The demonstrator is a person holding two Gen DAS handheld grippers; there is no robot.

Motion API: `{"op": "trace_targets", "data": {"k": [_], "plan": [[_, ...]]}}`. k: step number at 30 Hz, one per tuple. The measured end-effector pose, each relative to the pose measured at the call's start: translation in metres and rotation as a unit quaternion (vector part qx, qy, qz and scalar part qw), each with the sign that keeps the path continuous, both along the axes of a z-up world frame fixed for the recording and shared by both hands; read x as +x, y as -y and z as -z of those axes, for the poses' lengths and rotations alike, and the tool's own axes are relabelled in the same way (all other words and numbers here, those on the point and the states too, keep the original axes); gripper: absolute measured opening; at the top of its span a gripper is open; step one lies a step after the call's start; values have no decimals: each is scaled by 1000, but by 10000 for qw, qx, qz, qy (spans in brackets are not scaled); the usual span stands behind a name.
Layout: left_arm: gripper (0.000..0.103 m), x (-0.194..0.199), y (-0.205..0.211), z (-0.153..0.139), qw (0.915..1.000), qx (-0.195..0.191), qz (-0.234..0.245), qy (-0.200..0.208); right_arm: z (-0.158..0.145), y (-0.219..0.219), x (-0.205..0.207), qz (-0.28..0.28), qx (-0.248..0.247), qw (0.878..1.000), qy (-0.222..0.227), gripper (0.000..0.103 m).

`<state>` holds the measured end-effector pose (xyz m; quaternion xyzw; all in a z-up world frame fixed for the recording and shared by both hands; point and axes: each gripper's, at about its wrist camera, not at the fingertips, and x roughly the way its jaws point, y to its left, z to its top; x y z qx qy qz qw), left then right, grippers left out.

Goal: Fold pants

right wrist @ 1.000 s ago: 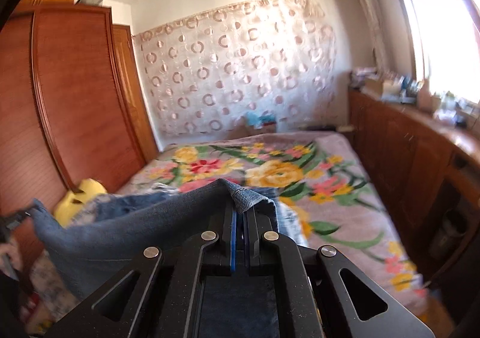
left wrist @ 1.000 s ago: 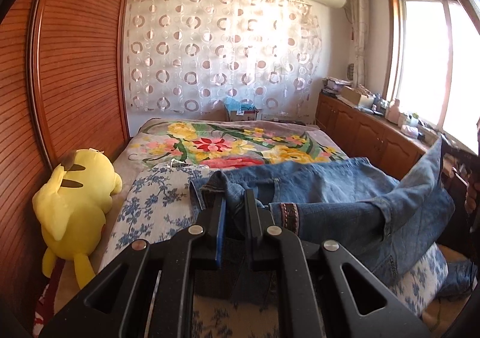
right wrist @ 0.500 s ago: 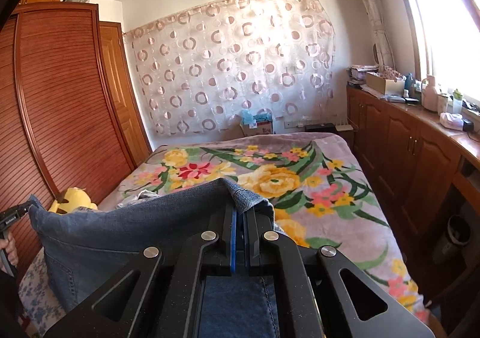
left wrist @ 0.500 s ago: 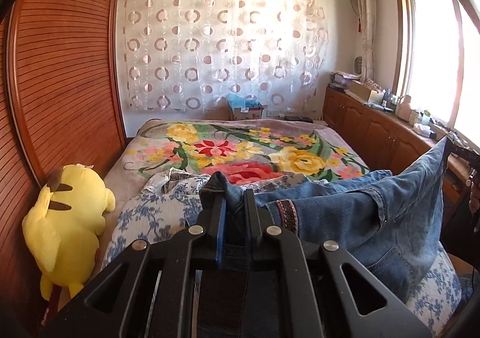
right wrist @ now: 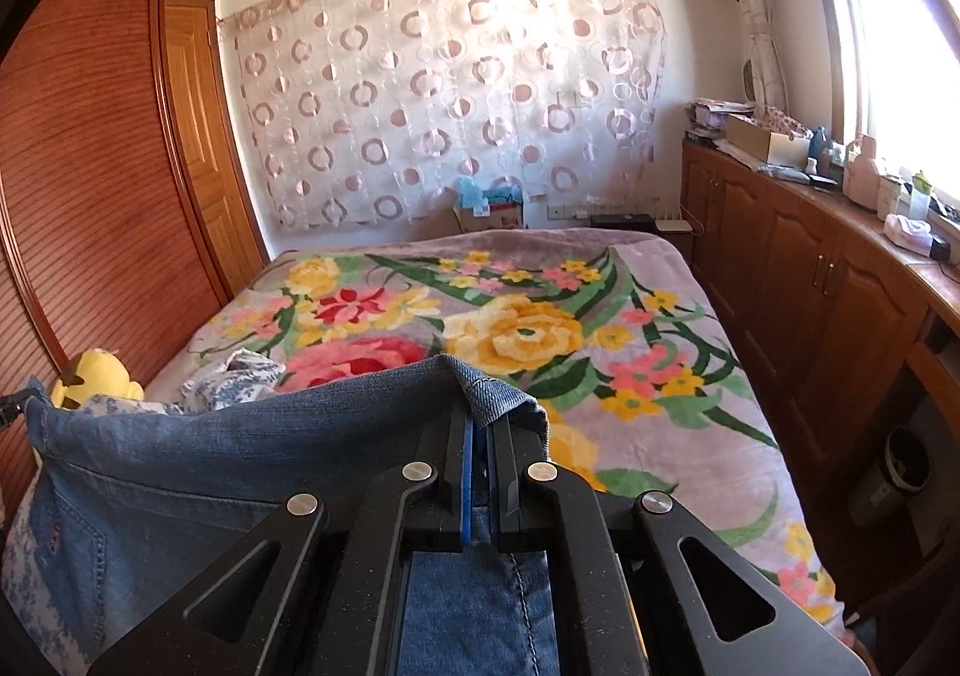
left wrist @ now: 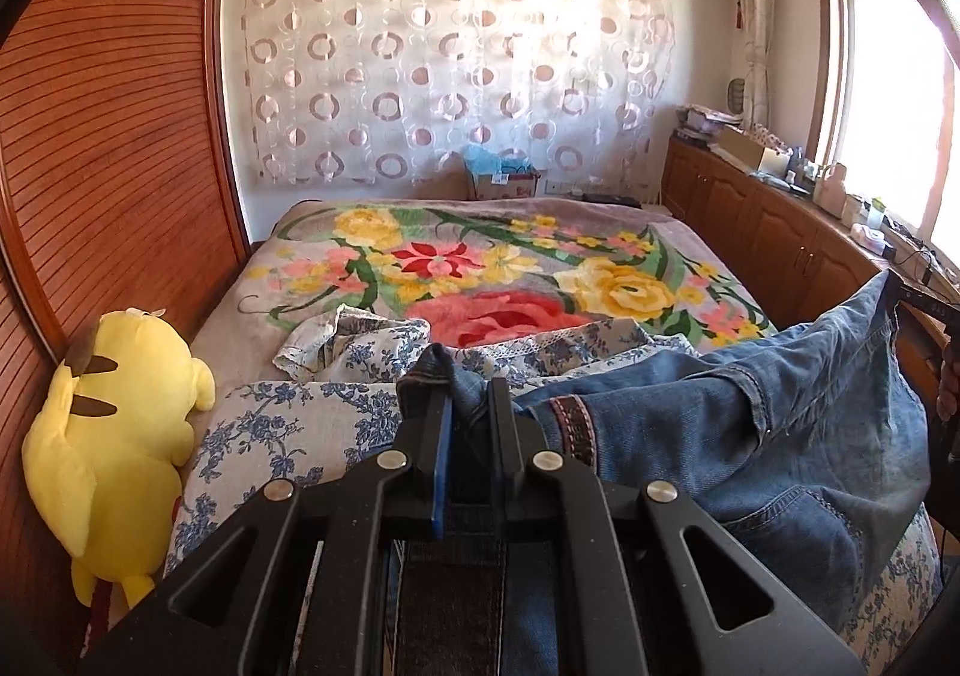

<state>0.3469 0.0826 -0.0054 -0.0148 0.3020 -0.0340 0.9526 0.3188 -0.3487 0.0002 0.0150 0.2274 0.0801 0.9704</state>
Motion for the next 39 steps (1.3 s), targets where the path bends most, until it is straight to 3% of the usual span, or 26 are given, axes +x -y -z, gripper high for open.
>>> {"op": "trace_targets", "data": {"k": [9,16,19,21,23,26,31,39], "plan": [[12,26,10,25,9990,225,26,-391,8,1,23,227,-10,9983,-537,3],[23,21,4,23,9988,182,42,-452,-19,-10,24,302,-126,9980,-547,5],[37,16,2,17,9990,178,68,-401,-24,-15,19,370,-174,9980,-474,16],[49,14,0,13,9991,183,119,-362,-26,-16,14,357,-88,9983,-448,35],[52,13,-3,11,9992,161,164,-334,-28,-18,10,330,-59,9985,-424,46],[59,10,-8,7,9993,96,192,-300,-28,-21,4,357,-185,9985,-365,47],[60,8,-9,13,9992,189,173,-307,-24,-34,0,33,-247,9986,-463,49],[60,5,-18,44,9972,140,199,-710,-10,-67,-5,-726,-389,9932,-823,52]]}}
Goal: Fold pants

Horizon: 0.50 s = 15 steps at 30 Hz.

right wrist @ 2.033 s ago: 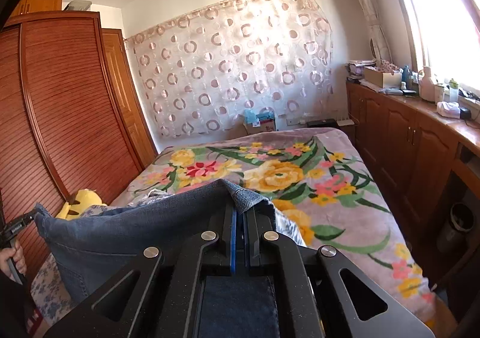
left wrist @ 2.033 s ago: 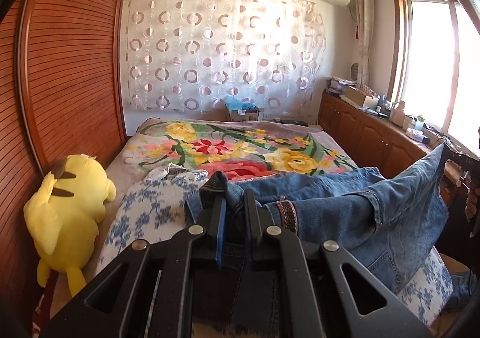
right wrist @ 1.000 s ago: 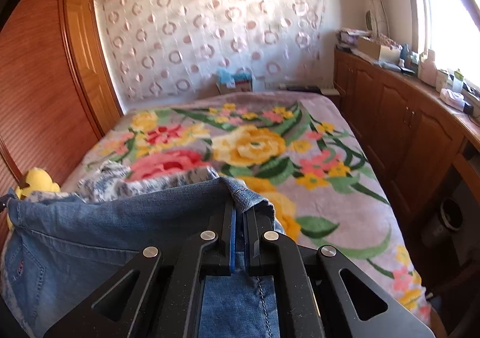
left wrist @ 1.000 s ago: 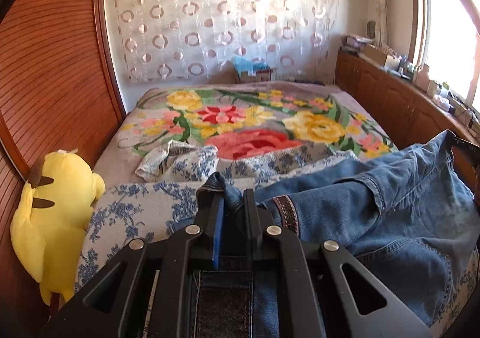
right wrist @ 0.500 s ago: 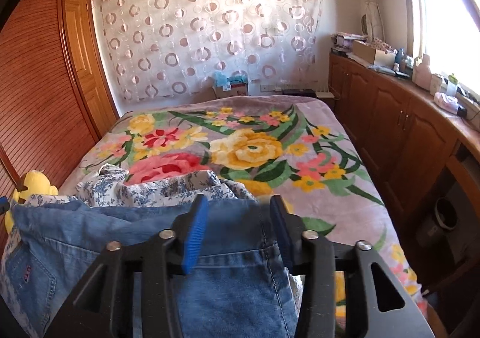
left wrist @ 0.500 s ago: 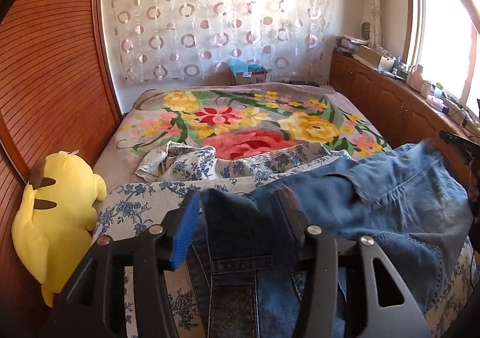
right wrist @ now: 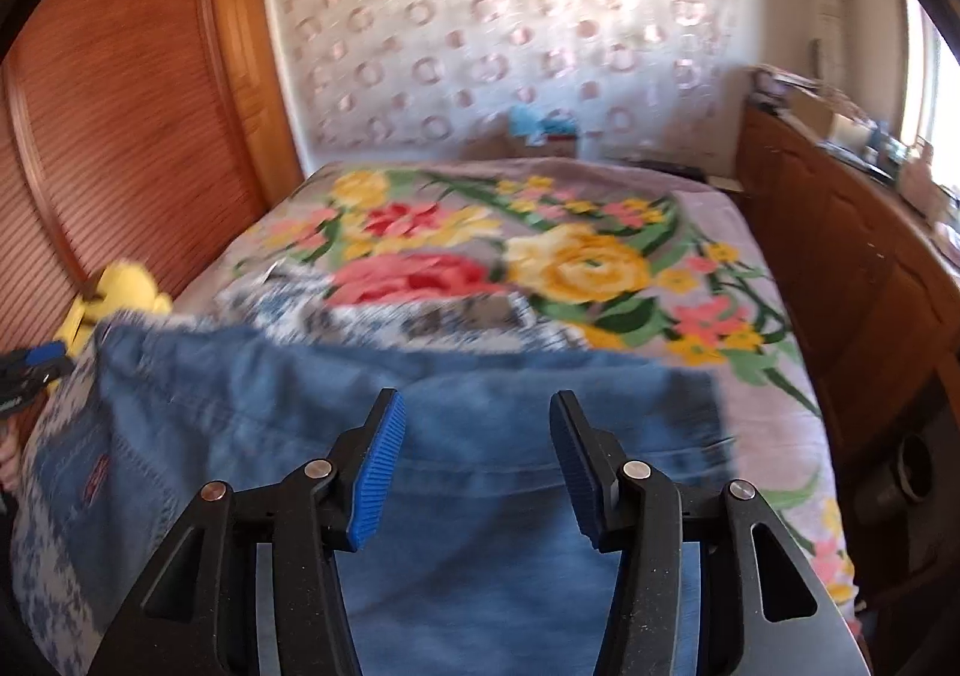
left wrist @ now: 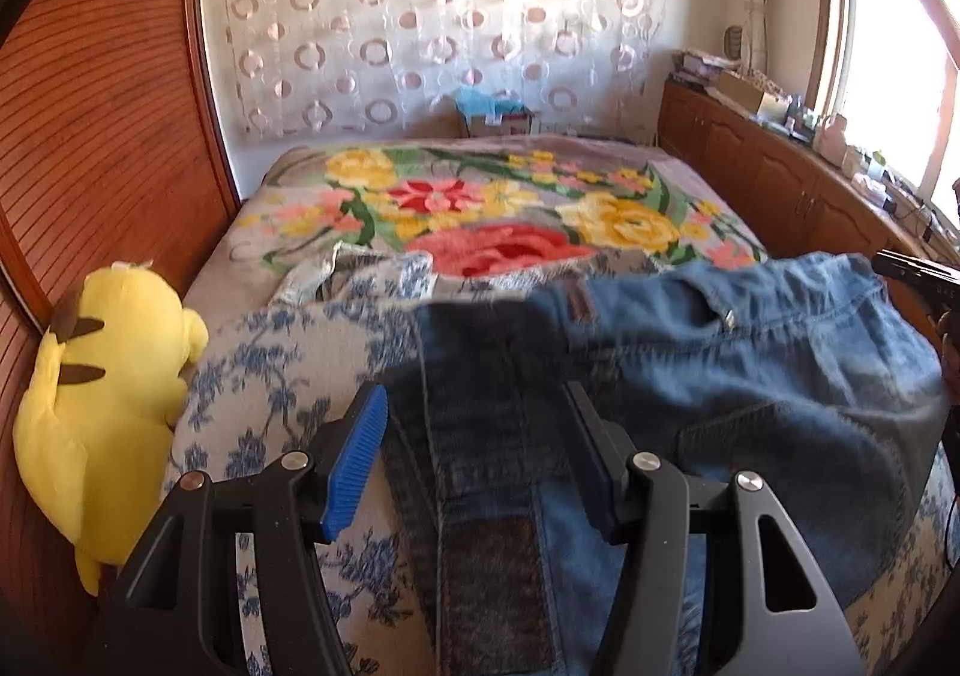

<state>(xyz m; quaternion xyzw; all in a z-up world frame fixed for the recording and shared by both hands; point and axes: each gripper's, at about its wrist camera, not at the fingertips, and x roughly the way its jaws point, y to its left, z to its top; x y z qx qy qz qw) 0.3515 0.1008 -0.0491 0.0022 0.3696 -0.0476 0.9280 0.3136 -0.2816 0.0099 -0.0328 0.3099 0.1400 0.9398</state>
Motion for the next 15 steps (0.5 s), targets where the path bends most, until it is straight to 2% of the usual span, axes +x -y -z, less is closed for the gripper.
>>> {"op": "trace_targets", "data": {"k": [5,7,8,9,15], "plan": [[59,-6,-6,15,9998,-6,30,-208,9,-24,0,-522,-26,9982,-285,53],[59,-6,-8,21,9996,20,33,-285,13,-32,0,-723,-105,9965,-407,62],[59,-7,-8,24,9994,33,21,-331,14,-36,-1,-818,-147,9955,-455,71],[59,-7,-9,25,9994,25,20,-357,15,-38,-2,-882,-169,9948,-472,72],[59,-9,-7,34,9987,-39,70,-508,22,-43,0,-1094,-312,9915,-626,73]]}}
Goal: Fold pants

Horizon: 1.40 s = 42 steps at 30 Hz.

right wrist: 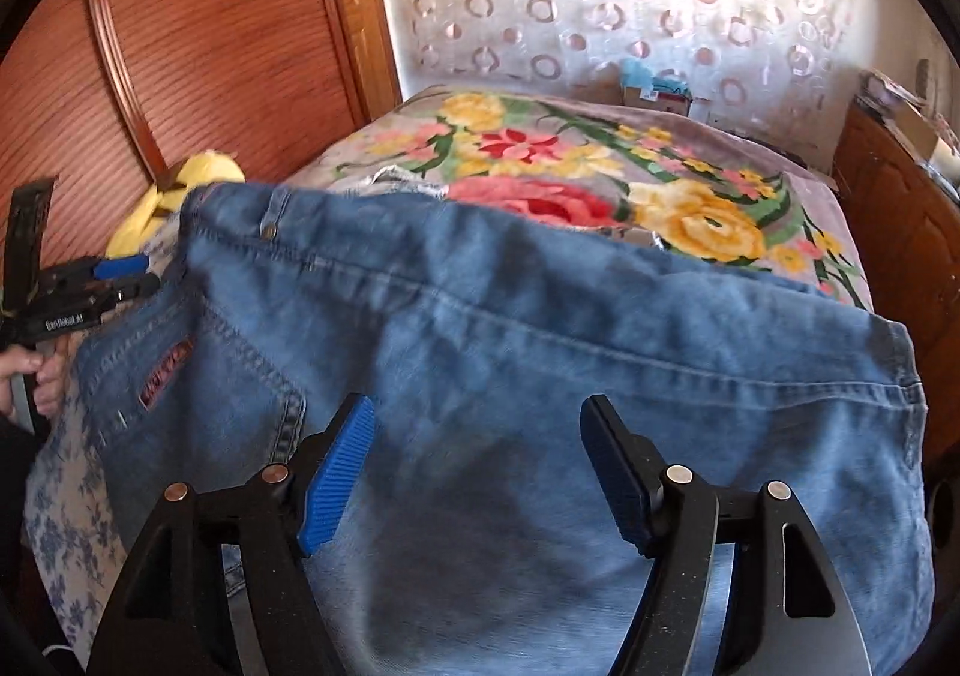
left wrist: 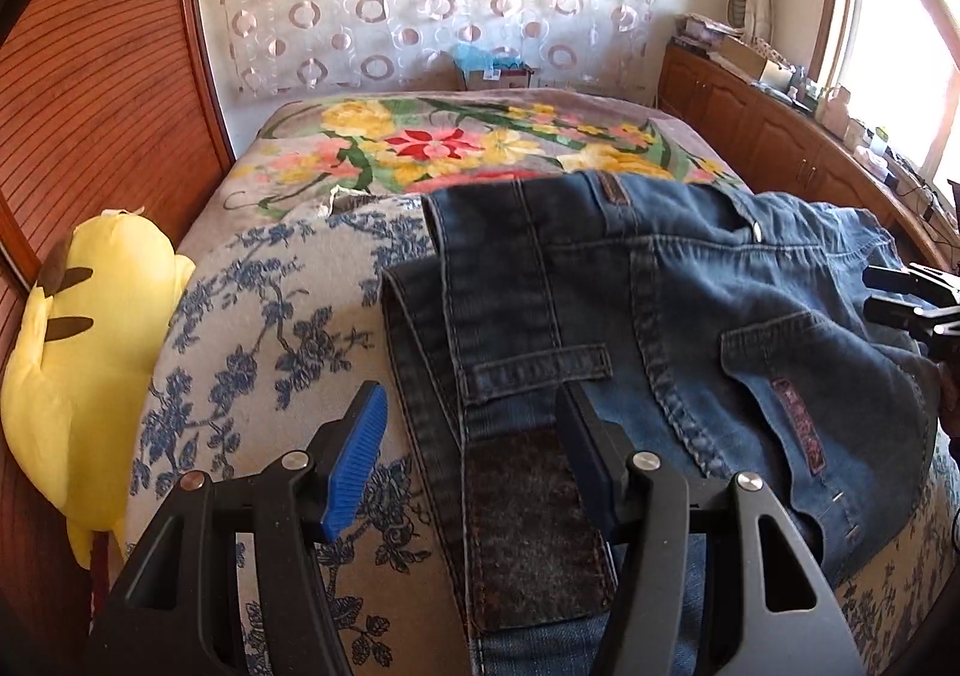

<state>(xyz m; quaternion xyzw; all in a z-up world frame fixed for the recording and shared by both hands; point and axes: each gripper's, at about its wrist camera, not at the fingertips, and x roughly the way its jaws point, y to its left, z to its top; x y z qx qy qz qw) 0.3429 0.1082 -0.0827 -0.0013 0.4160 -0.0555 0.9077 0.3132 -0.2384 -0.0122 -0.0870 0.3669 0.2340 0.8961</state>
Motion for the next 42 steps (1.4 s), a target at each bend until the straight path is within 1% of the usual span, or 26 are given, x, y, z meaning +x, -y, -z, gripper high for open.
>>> {"op": "trace_targets", "data": {"k": [4,7,9,12,14,19,22,26,30,34,35,36,38,42], "plan": [[59,2,-1,5,9999,-66,-1,-107,7,-2,1,-42,-264,9996,-6,73],[60,3,-3,8,9998,-162,-3,-141,10,-2,4,-48,-362,9993,-12,73],[64,4,-4,10,9997,-191,-8,-128,12,-2,5,-29,-388,9992,-17,73],[68,4,-7,12,9997,-240,-2,-86,15,-1,4,-18,-419,9991,107,75],[71,4,-10,12,9994,-320,-35,-118,18,-11,2,-12,-454,9988,157,75],[71,-2,-11,6,9993,-258,28,-253,22,-31,2,18,-483,9987,159,78],[69,-19,-9,-2,9993,-276,154,-186,22,-34,3,33,-480,9987,149,79],[60,-42,-5,-4,9991,-284,247,-214,22,-35,4,34,-483,9987,152,79],[54,-60,-8,-4,9980,-527,237,-249,22,-35,4,35,-485,9987,153,79],[54,-67,-13,1,9965,-754,119,-329,22,-34,3,34,-487,9987,153,79],[51,-68,-14,1,9961,-811,99,-324,22,-34,4,34,-487,9987,153,79],[46,-71,-14,2,9955,-884,99,-327,22,-34,3,34,-484,9987,152,80],[41,-75,-12,3,9946,-971,115,-344,22,-34,3,34,-480,9987,151,80],[41,-81,-13,4,9939,-1047,51,-341,22,-34,5,37,-478,9987,151,80]]}}
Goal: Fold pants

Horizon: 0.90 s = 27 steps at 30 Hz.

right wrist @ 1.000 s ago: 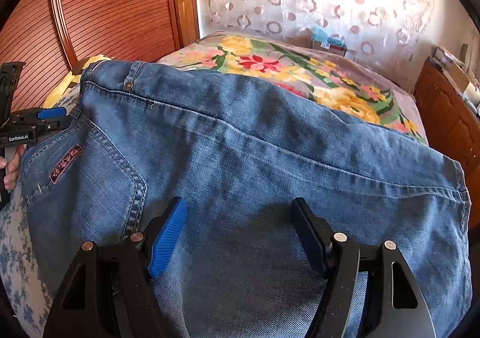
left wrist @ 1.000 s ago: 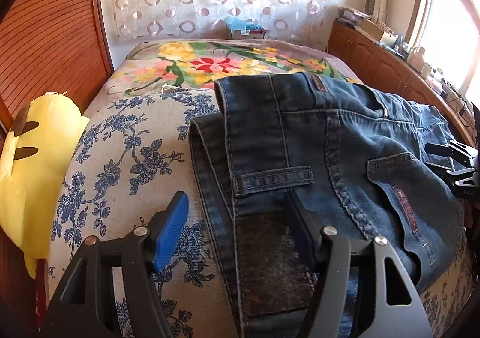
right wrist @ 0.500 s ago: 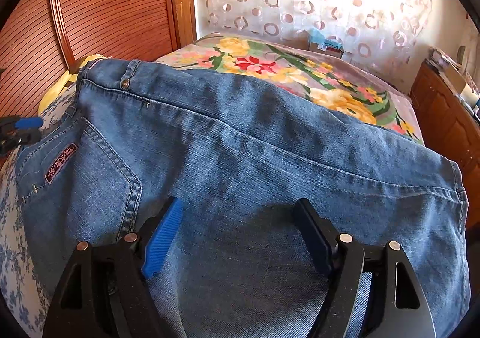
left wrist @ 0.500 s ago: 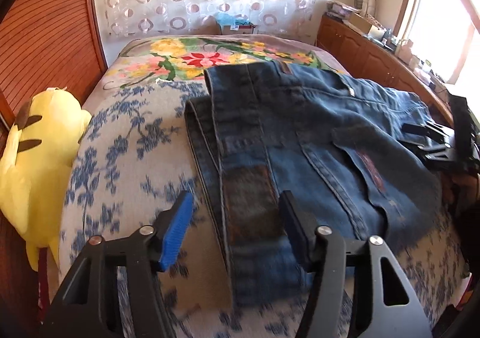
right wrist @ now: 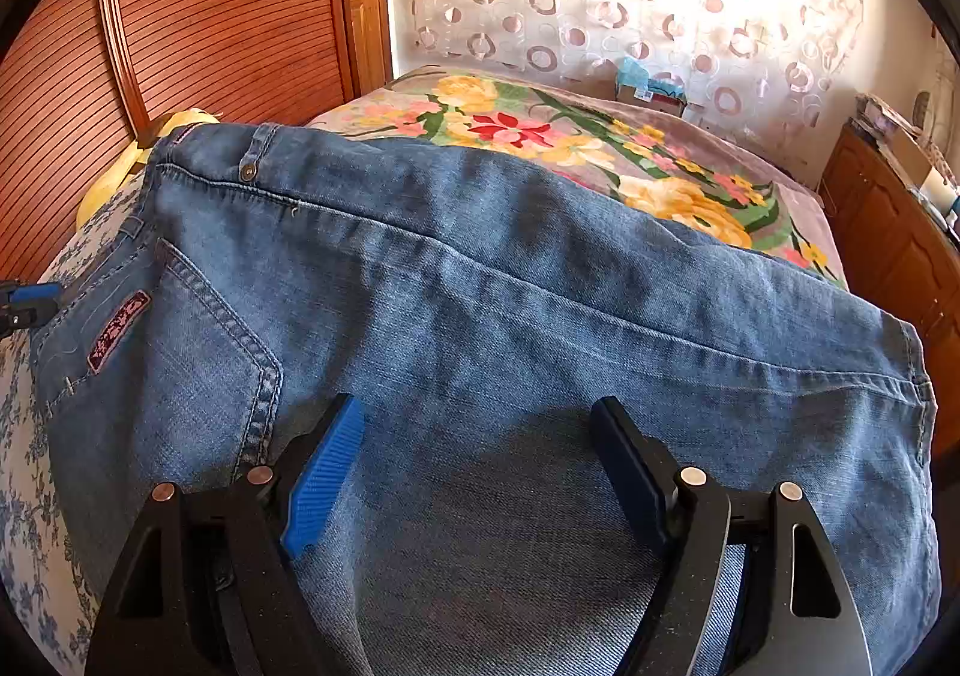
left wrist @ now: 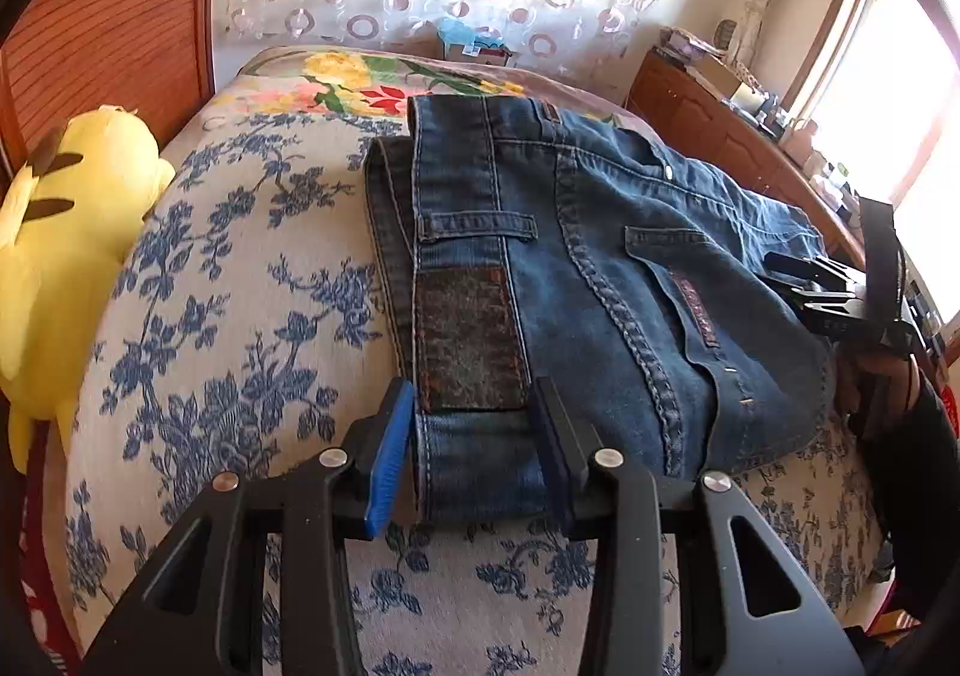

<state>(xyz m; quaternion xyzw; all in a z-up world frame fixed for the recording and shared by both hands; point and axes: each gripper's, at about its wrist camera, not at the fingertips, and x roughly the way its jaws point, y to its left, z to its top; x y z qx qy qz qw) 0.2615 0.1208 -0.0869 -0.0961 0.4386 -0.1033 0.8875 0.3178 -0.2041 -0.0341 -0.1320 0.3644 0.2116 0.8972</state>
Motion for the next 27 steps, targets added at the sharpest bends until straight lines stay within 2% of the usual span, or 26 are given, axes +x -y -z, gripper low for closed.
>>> {"op": "trace_targets", "data": {"k": [4,6,7,15,25,27], "plan": [[38,-6,-2,0,9999,-136,-28,3,0,0,0,1,0,10000,1,80],[18,-10,-1,0,9998,-213,-4,40,0,0,0,0,3,10000,1,80],[15,-11,-1,-1,9998,-187,7,65,0,1,-1,0,10,10000,-2,80],[12,-40,-3,-31,9981,-8,-93,603,-11,11,-20,96,208,9997,27,80],[13,-48,3,-24,9980,353,-47,523,-29,39,-67,221,316,9987,345,80],[18,-51,1,-30,9971,462,-106,601,-30,43,-72,267,313,9984,376,80]]}}
